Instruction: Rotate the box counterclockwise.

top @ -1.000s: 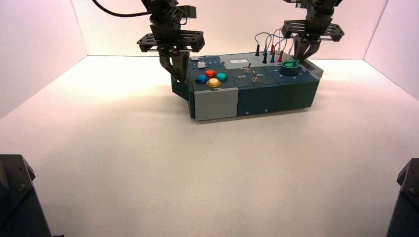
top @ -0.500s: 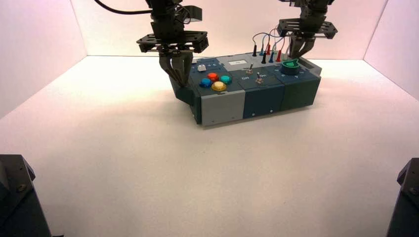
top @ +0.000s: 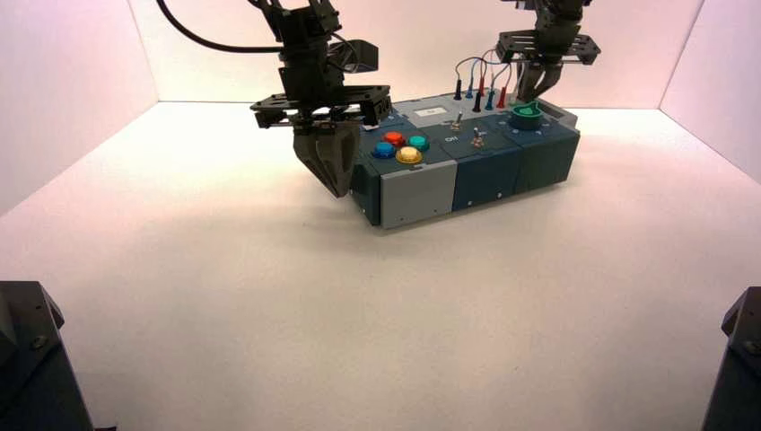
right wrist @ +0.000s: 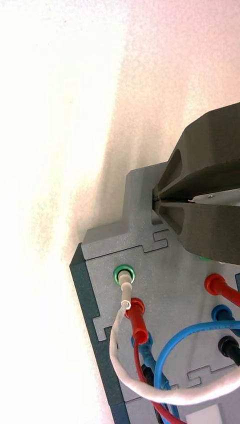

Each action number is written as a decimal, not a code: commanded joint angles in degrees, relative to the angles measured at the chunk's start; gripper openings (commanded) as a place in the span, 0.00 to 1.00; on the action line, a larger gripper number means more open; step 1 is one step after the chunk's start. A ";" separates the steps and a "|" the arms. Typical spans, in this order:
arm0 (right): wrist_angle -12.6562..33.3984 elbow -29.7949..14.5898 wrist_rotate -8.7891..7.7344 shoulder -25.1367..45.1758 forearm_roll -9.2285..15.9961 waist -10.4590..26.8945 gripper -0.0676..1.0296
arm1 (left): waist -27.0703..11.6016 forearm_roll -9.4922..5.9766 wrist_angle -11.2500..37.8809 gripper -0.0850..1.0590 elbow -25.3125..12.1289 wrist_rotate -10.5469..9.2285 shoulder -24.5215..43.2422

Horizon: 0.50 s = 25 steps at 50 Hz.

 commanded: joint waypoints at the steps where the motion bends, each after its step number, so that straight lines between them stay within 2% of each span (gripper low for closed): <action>1: -0.44 -0.18 0.35 -0.79 0.53 0.62 0.04 | 0.00 0.35 -0.18 0.05 -2.20 -0.18 -3.78; 9: 0.26 -0.09 0.35 -1.58 0.44 0.53 0.04 | 0.35 1.23 -0.18 0.05 -5.54 -0.18 -4.39; 16: 1.23 0.09 0.35 -1.67 0.44 0.62 0.04 | 1.76 2.11 0.09 0.05 -8.79 -0.09 -1.67; 25: 1.85 0.18 0.35 -1.67 0.26 0.53 0.04 | 3.34 2.29 0.00 0.05 -9.05 0.35 1.93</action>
